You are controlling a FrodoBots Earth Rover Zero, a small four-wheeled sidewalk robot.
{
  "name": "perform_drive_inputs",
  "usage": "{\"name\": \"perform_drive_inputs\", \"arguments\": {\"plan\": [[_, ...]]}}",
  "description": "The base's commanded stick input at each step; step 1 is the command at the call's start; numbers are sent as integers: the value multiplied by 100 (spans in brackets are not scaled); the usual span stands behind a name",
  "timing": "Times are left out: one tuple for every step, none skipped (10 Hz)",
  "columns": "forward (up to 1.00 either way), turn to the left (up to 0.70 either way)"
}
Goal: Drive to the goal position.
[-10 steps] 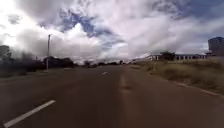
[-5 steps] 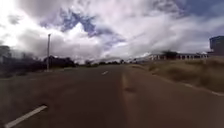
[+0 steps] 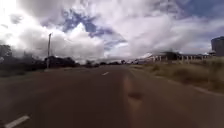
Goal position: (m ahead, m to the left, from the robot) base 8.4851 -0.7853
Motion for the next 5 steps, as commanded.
{"name": "perform_drive_inputs", "arguments": {"plan": [[70, -35], [70, -35], [70, -35], [70, -35], [70, -35]]}}
